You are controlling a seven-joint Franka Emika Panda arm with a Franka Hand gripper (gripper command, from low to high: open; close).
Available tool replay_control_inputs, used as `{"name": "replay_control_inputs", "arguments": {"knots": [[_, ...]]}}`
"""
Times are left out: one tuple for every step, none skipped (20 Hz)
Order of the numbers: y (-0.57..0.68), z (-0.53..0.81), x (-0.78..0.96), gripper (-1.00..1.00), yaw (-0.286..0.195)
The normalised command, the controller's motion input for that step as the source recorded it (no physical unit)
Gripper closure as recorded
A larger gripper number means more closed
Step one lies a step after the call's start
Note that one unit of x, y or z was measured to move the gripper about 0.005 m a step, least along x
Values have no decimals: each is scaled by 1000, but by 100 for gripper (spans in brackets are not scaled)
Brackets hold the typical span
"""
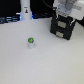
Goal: Open the kcup holder, insert the kcup into the holder, and close the kcup holder
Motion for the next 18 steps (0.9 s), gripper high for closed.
{"name": "replay_control_inputs", "arguments": {"knots": [[21, -286, -231, -100, 2], [41, -235, -194, -100, -2], [59, -175, -162, -100, -4], [88, -113, -247, 100, -8], [66, -89, -205, 100, -10], [63, -42, -181, 100, -10], [39, -10, -88, 100, -6], [14, -9, -14, 100, -2], [4, -11, 4, 100, -1], [0, -11, 5, 100, -1], [3, -8, 8, 100, -1], [4, -6, 15, 100, 0], [0, -3, 36, 100, -1], [-119, 126, 582, 100, -56], [-11, 10, 302, 100, -28], [-119, 184, 672, 100, -49], [-19, 47, 359, 100, -23], [-183, 226, 793, 100, -58]]}}
